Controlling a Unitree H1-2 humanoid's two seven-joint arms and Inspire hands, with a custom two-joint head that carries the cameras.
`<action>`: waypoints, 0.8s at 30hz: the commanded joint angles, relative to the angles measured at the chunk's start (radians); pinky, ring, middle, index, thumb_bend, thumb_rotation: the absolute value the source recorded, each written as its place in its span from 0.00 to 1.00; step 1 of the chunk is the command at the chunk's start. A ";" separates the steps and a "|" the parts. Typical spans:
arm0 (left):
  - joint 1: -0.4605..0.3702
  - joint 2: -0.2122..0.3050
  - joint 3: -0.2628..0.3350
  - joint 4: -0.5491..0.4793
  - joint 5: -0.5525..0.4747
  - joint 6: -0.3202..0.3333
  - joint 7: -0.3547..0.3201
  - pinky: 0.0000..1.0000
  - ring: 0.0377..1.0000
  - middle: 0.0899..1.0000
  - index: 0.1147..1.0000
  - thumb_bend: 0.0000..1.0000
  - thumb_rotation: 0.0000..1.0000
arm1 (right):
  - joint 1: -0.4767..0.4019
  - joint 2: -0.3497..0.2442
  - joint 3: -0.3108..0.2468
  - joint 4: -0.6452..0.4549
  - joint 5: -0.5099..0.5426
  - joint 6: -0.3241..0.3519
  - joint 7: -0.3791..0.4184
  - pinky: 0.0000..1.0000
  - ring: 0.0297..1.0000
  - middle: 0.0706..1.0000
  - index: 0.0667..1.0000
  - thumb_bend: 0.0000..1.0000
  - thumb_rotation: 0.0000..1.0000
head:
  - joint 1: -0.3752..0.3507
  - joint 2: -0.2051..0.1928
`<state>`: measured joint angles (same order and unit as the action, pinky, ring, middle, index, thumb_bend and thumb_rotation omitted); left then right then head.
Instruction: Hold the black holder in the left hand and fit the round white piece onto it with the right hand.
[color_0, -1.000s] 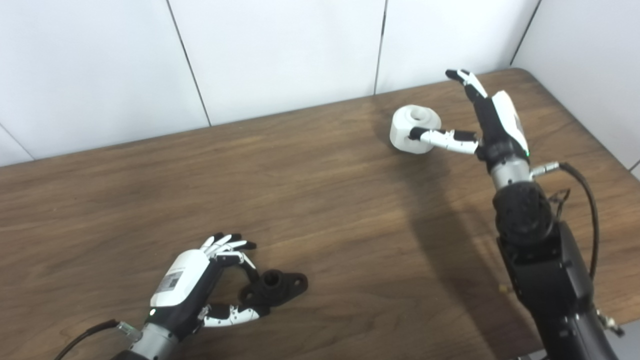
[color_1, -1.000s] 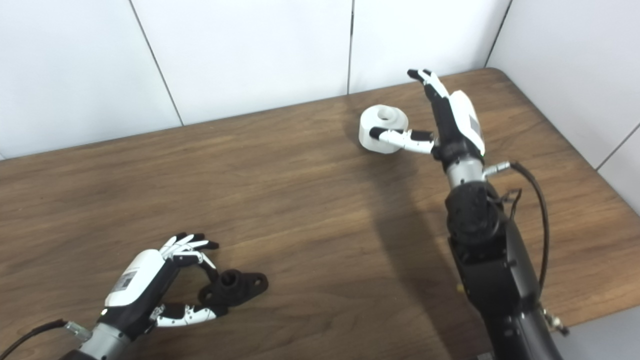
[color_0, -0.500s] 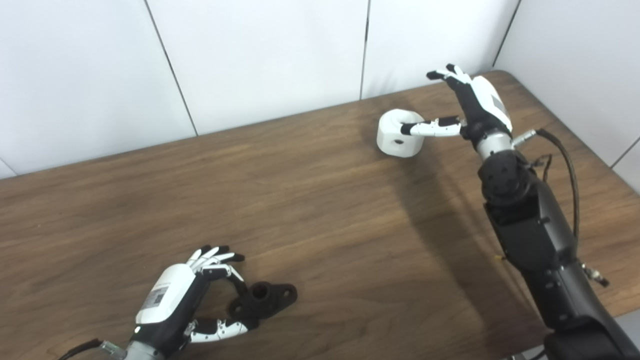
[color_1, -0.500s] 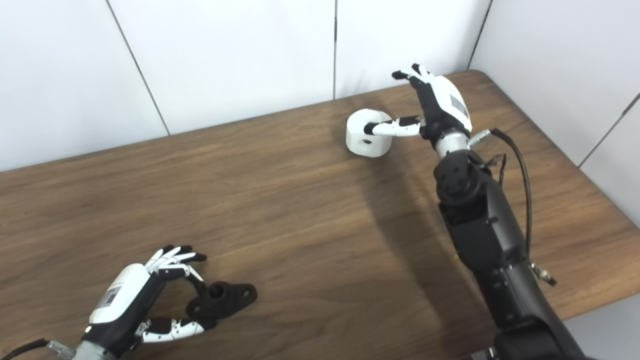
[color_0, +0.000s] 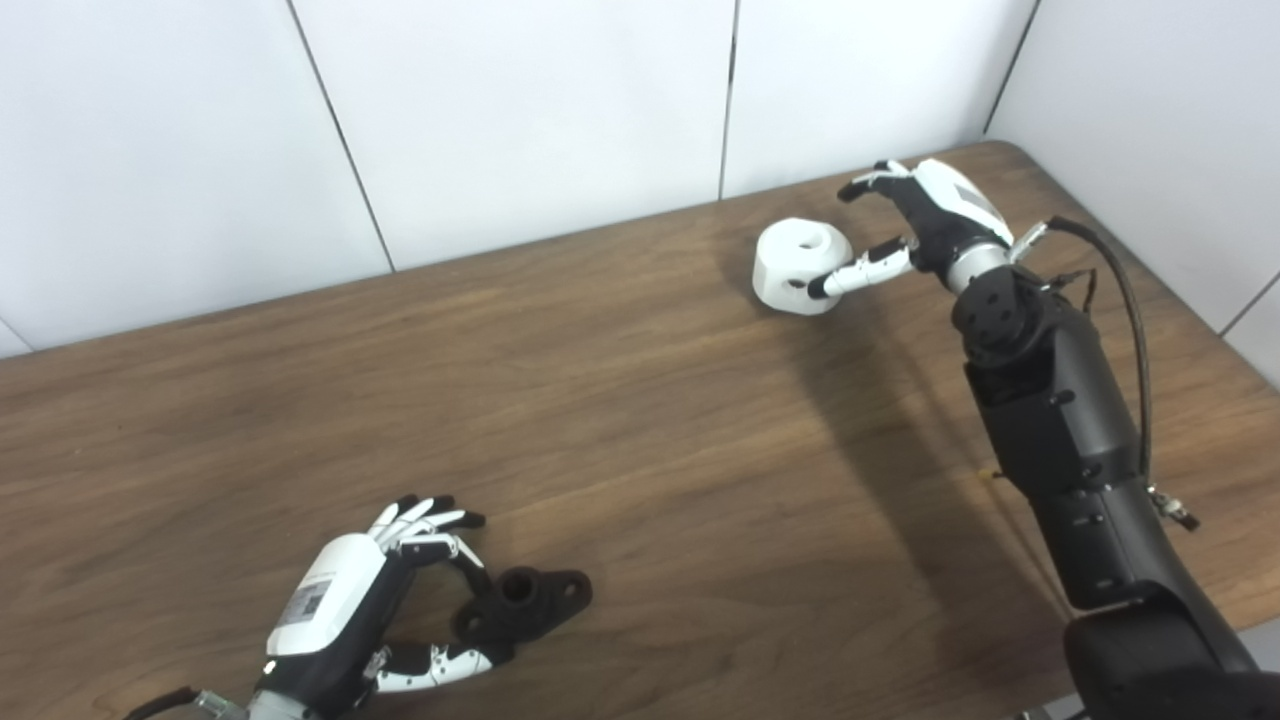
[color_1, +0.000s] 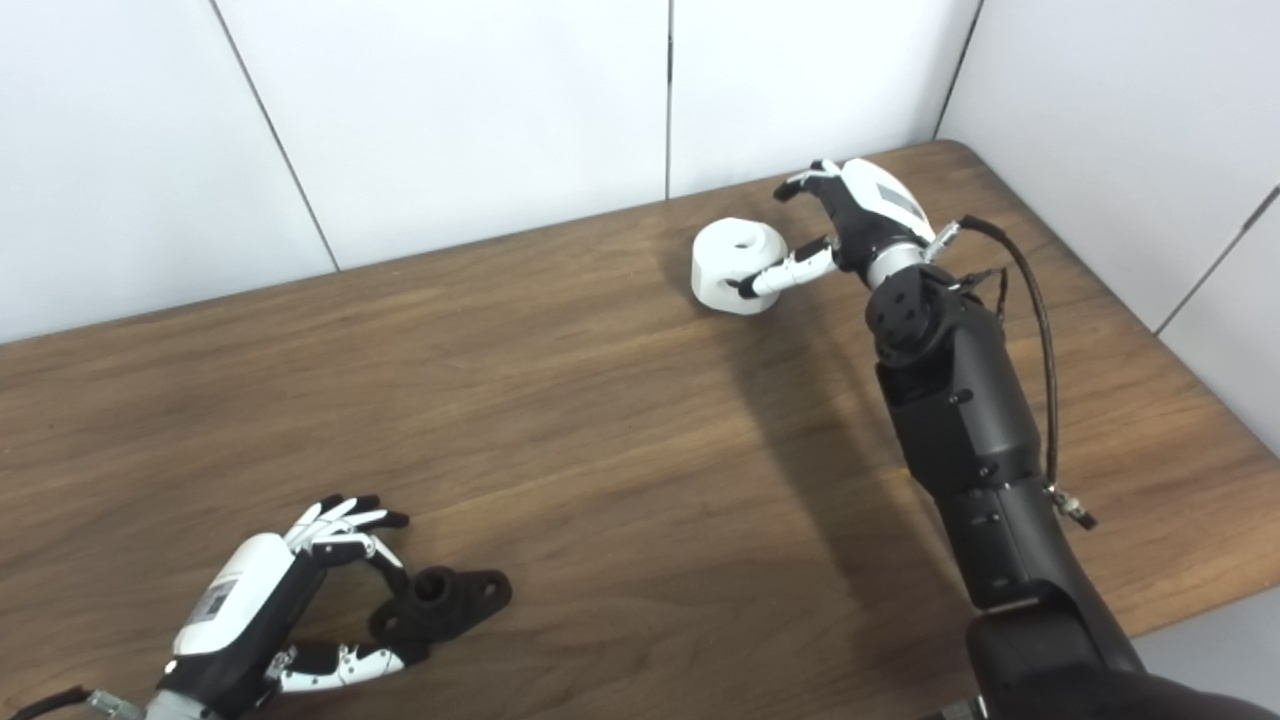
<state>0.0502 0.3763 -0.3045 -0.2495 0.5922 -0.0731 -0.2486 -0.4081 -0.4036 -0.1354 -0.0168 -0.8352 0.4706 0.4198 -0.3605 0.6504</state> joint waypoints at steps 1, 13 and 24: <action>0.029 0.025 0.000 0.008 0.010 0.028 -0.034 0.98 0.91 0.80 0.42 0.52 0.06 | -0.053 -0.006 -0.019 -0.001 -0.020 -0.001 0.004 0.91 1.00 0.97 0.77 0.96 0.30 | -0.001 0.001; 0.038 0.021 0.001 0.010 0.018 0.020 -0.026 0.97 0.91 0.80 0.42 0.52 0.06 | -0.081 -0.013 0.020 0.060 0.006 -0.002 -0.052 0.91 1.00 0.96 0.75 0.93 0.30 | 0.002 0.000; 0.047 0.017 0.000 0.003 0.018 0.025 -0.029 0.97 0.91 0.80 0.42 0.52 0.06 | -0.098 -0.035 0.059 0.088 0.053 -0.002 -0.110 0.92 1.00 0.95 0.74 0.92 0.29 | 0.012 0.003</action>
<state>0.0594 0.3747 -0.2993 -0.2541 0.5950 -0.0779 -0.2478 -0.4506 -0.4064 -0.0721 0.0875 -0.7875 0.4706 0.3417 -0.3467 0.6519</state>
